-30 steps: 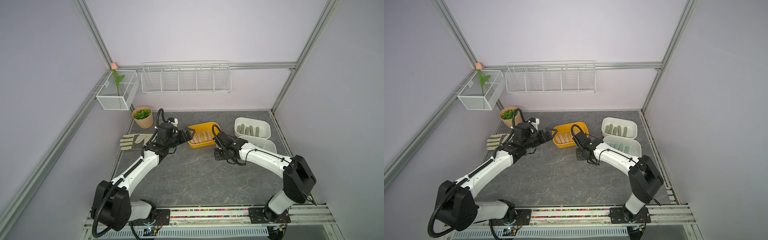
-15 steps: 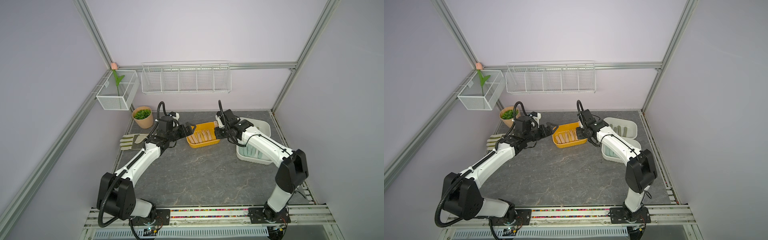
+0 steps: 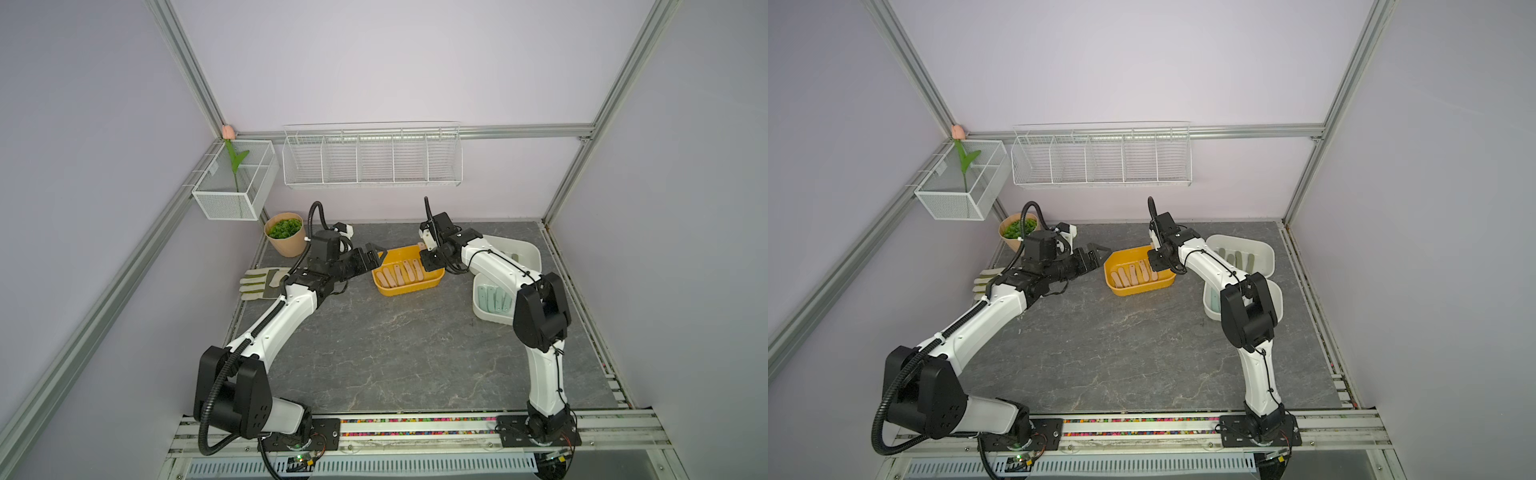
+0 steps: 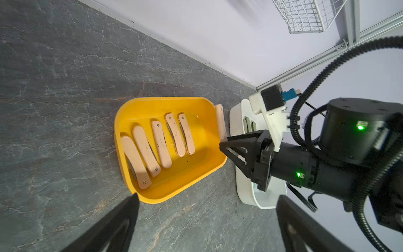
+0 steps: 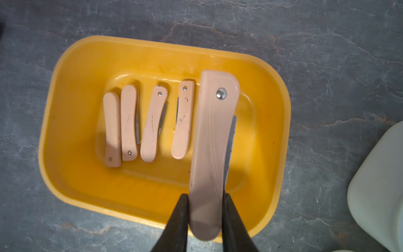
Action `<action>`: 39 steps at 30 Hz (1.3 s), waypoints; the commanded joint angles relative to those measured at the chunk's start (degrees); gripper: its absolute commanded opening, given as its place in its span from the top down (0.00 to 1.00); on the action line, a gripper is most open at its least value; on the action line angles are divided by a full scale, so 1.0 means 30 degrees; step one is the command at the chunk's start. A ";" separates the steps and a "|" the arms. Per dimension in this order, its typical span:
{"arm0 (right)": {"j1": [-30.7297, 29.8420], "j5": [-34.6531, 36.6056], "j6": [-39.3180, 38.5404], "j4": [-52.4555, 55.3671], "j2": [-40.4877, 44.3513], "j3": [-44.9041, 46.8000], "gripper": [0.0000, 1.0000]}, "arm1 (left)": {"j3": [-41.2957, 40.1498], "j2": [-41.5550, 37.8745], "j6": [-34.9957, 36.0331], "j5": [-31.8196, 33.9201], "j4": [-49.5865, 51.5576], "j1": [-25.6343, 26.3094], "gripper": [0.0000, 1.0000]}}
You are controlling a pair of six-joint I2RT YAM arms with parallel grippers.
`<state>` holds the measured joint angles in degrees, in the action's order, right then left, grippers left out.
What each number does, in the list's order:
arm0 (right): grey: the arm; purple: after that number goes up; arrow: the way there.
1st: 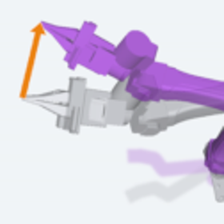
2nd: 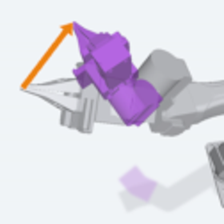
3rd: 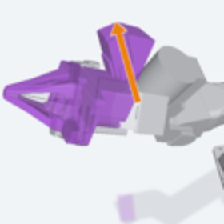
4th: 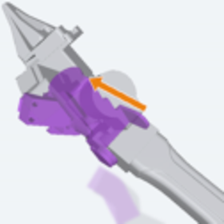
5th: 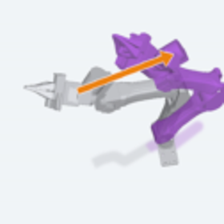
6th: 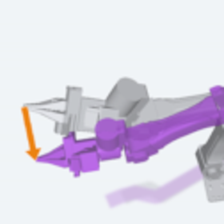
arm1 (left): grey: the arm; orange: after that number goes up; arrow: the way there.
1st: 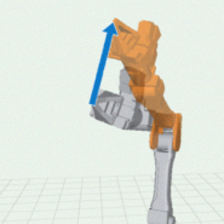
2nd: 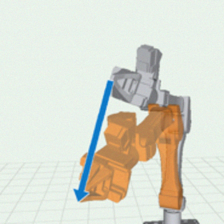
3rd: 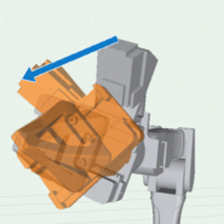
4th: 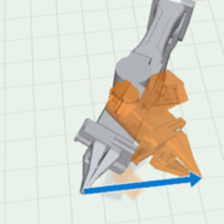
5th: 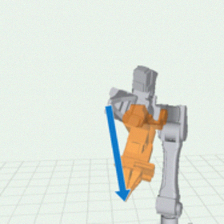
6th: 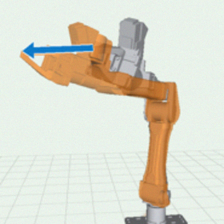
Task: Place the fruit knives into the storage box by color
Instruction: Place the fruit knife in the storage box.
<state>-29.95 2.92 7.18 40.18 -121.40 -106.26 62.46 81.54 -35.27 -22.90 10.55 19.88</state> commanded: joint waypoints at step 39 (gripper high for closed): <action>0.1052 -0.0415 -0.1507 0.3342 -0.5773 -0.5492 0.75 | 0.1472 0.1488 -0.0462 -0.2135 -0.1347 -0.0741 0.01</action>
<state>-27.05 2.39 3.81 48.18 -137.40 -120.36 64.47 85.54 -36.40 -28.34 7.88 18.20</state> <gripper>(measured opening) 0.252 0.993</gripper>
